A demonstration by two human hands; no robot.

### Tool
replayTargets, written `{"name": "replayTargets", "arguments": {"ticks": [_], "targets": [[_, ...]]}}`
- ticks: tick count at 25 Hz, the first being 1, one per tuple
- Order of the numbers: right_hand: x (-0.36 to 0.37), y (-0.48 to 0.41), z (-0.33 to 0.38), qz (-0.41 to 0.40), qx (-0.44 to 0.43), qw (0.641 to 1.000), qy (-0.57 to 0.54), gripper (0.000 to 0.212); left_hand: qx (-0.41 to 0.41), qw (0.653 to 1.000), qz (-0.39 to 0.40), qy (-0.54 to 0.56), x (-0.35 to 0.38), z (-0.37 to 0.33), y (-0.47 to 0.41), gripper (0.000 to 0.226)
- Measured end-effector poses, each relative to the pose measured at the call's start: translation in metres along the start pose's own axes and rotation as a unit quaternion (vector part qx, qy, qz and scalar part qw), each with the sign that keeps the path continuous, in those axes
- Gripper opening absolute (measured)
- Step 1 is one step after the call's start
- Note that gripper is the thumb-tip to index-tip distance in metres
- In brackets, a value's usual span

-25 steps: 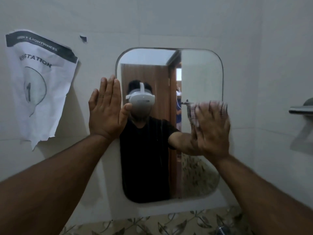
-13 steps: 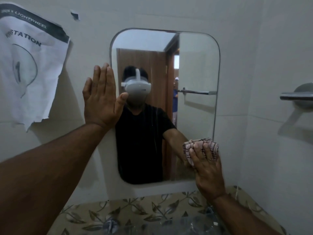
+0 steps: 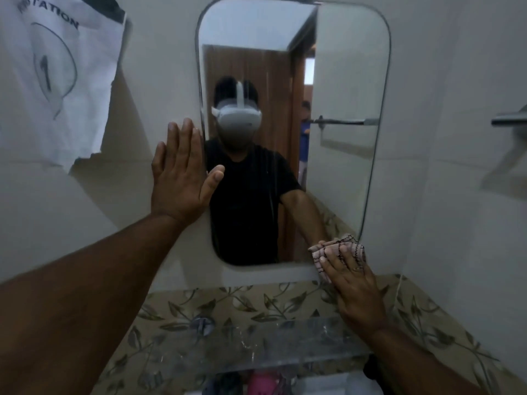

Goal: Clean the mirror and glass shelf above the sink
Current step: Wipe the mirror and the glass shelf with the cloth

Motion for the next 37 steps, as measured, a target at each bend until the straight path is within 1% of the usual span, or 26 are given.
{"name": "replayTargets", "arguments": {"ticks": [2, 3, 5, 6, 7, 9, 10, 11, 12, 13, 14, 15, 16, 17, 18, 19, 21, 22, 23, 25, 27, 29, 34, 36, 37], "targets": [[0.002, 0.022, -0.001, 0.003, 0.020, 0.996, -0.082, 0.065, 0.001, 1.000, 0.030, 0.000, 0.011, 0.004, 0.021, 0.084], [0.001, 0.033, -0.006, -0.006, 0.061, 0.988, -0.140, 0.061, -0.002, 0.999, 0.045, 0.004, 0.016, 0.006, 0.033, 0.085], [-0.007, 0.053, -0.025, -0.043, 0.189, 0.953, -0.235, 0.050, -0.012, 0.997, 0.081, 0.015, 0.033, -0.001, 0.066, 0.085], [-0.013, 0.060, -0.035, -0.061, 0.245, 0.936, -0.247, 0.048, -0.016, 0.994, 0.107, 0.027, 0.046, -0.011, 0.087, 0.085], [-0.020, 0.064, -0.041, -0.072, 0.273, 0.932, -0.229, 0.048, -0.025, 0.990, 0.133, 0.047, 0.061, -0.025, 0.112, 0.086], [-0.030, 0.068, -0.044, -0.067, 0.270, 0.950, -0.144, 0.053, -0.060, 0.977, 0.178, 0.098, 0.089, -0.053, 0.174, 0.088], [-0.029, 0.071, -0.049, -0.048, 0.267, 0.957, -0.101, 0.055, -0.072, 0.970, 0.202, 0.113, 0.102, -0.066, 0.205, 0.089], [-0.021, 0.077, -0.060, -0.012, 0.276, 0.958, -0.072, 0.057, -0.072, 0.964, 0.228, 0.112, 0.115, -0.078, 0.235, 0.089], [-0.011, 0.083, -0.071, 0.045, 0.296, 0.952, -0.061, 0.061, -0.059, 0.959, 0.255, 0.106, 0.125, -0.085, 0.260, 0.088], [0.004, 0.097, -0.083, 0.120, 0.316, 0.939, -0.064, 0.067, -0.045, 0.954, 0.279, 0.104, 0.133, -0.090, 0.279, 0.086], [0.021, 0.111, -0.089, 0.197, 0.327, 0.921, -0.075, 0.068, -0.045, 0.948, 0.295, 0.111, 0.136, -0.088, 0.288, 0.084], [0.037, 0.125, -0.091, 0.264, 0.326, 0.904, -0.085, 0.063, -0.059, 0.944, 0.306, 0.112, 0.137, -0.076, 0.293, 0.082], [0.046, 0.136, -0.090, 0.309, 0.314, 0.894, -0.083, 0.055, -0.079, 0.940, 0.313, 0.108, 0.135, -0.062, 0.295, 0.080], [0.052, 0.143, -0.093, 0.325, 0.304, 0.892, -0.078, 0.052, -0.100, 0.940, 0.311, 0.102, 0.134, -0.041, 0.297, 0.080], [0.056, 0.147, -0.098, 0.326, 0.306, 0.891, -0.083, 0.055, -0.127, 0.939, 0.302, 0.102, 0.129, -0.017, 0.300, 0.081], [0.058, 0.147, -0.103, 0.321, 0.311, 0.890, -0.087, 0.063, -0.165, 0.936, 0.291, 0.107, 0.124, 0.007, 0.305, 0.081], [0.062, 0.143, -0.114, 0.310, 0.307, 0.897, -0.063, 0.082, -0.235, 0.919, 0.290, 0.124, 0.120, 0.036, 0.318, 0.077], [0.061, 0.140, -0.114, 0.300, 0.303, 0.903, -0.043, 0.079, -0.253, 0.912, 0.289, 0.142, 0.120, 0.039, 0.323, 0.075], [0.060, 0.140, -0.111, 0.285, 0.303, 0.909, -0.030, 0.071, -0.257, 0.909, 0.284, 0.163, 0.122, 0.037, 0.325, 0.073], [0.051, 0.135, -0.101, 0.242, 0.305, 0.921, -0.004, 0.058, -0.236, 0.913, 0.279, 0.180, 0.123, 0.029, 0.322, 0.070], [0.046, 0.128, -0.092, 0.214, 0.308, 0.927, 0.020, 0.059, -0.210, 0.921, 0.278, 0.174, 0.124, 0.024, 0.321, 0.063], [0.045, 0.124, -0.089, 0.213, 0.321, 0.922, 0.040, 0.062, -0.195, 0.925, 0.277, 0.173, 0.128, 0.025, 0.321, 0.058], [0.045, 0.121, -0.083, 0.205, 0.331, 0.921, 0.029, 0.053, -0.162, 0.924, 0.301, 0.169, 0.138, 0.025, 0.323, 0.064], [0.046, 0.119, -0.083, 0.203, 0.327, 0.922, 0.027, 0.046, -0.138, 0.927, 0.323, 0.128, 0.140, 0.024, 0.323, 0.068], [0.048, 0.118, -0.086, 0.205, 0.327, 0.922, 0.027, 0.041, -0.108, 0.929, 0.340, 0.096, 0.142, 0.019, 0.322, 0.071]]}}
Point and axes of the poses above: each hand's wrist, its own y-axis away from the middle knuckle, its own x-axis out of the palm, z = x × y, the point moved 9 cm from there along -y, towards the middle knuckle, and after that the axes turned 10 degrees about z, right-handed, at the moved point
